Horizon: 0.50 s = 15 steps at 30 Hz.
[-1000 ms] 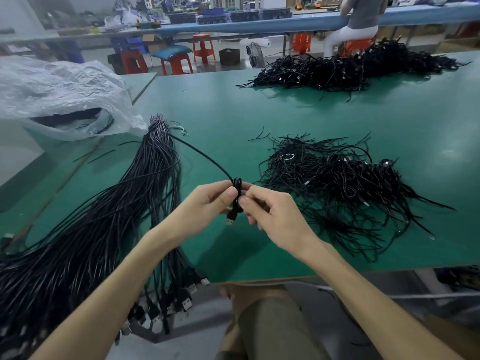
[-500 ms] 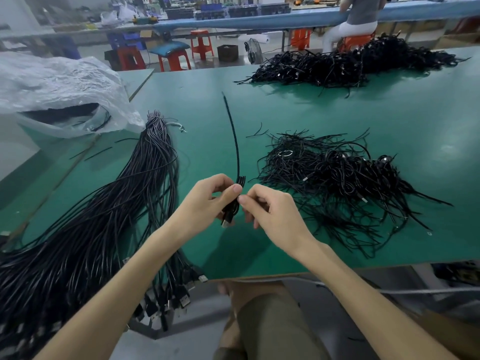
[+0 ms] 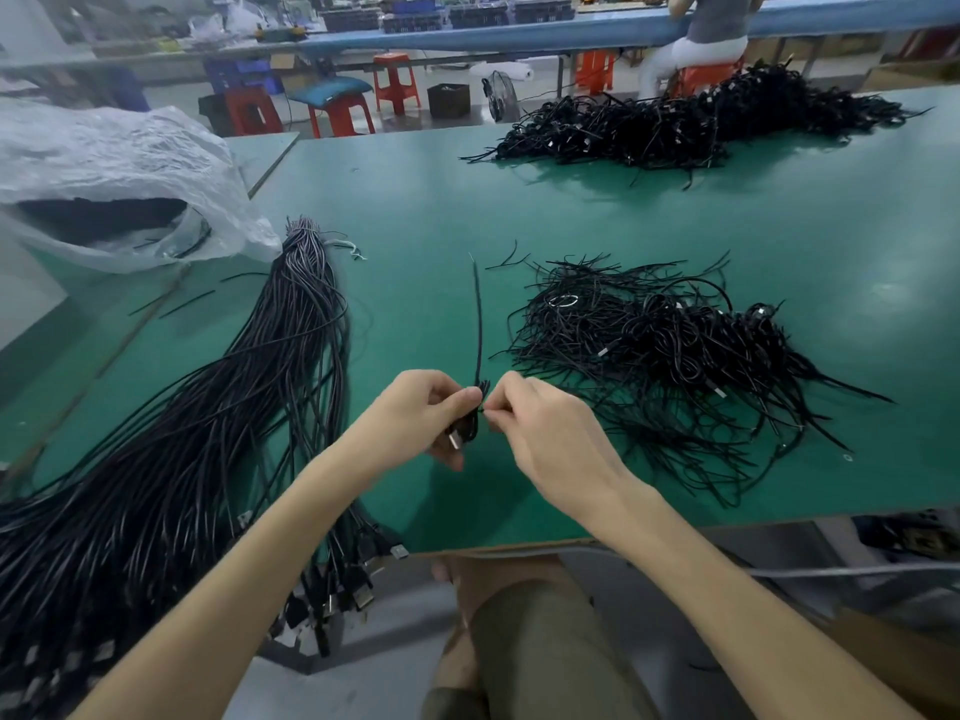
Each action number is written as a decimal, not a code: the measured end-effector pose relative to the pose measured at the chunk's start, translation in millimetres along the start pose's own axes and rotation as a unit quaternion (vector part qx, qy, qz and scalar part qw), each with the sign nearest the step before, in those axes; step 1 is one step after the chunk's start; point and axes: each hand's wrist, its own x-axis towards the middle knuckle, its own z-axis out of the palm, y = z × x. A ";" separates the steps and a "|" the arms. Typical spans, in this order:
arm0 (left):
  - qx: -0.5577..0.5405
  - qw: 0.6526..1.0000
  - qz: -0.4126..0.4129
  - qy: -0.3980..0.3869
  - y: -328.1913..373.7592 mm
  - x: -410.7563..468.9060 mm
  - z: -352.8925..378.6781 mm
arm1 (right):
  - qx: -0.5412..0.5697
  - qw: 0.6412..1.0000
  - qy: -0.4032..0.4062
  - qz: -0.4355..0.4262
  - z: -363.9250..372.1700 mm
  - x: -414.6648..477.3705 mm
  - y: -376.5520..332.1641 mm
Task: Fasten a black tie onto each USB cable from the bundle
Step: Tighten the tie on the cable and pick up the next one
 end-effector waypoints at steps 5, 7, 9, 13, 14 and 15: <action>-0.102 0.992 -0.071 -0.028 0.9 -4.9 -7.3 | -0.126 0.981 0.046 -0.138 4.8 -4.9 -3.9; -0.103 0.994 -0.020 -0.031 -0.5 -9.8 -8.9 | -0.092 0.987 0.056 -0.115 4.1 -3.8 -4.5; -0.082 0.994 0.054 -0.043 -1.4 -15.0 -10.9 | -0.031 0.995 0.070 -0.068 2.6 -3.0 -4.1; -0.047 0.986 0.129 -0.089 -3.4 -17.0 -15.7 | 0.042 0.995 0.091 -0.009 -1.3 -1.4 -2.3; -0.040 0.986 0.138 -0.088 -3.8 -16.0 -15.5 | 0.048 0.995 0.093 -0.004 -1.6 -1.2 -2.3; -0.029 0.986 0.146 -0.079 -3.7 -15.2 -14.4 | 0.051 0.994 0.093 -0.002 -1.7 -1.1 -2.6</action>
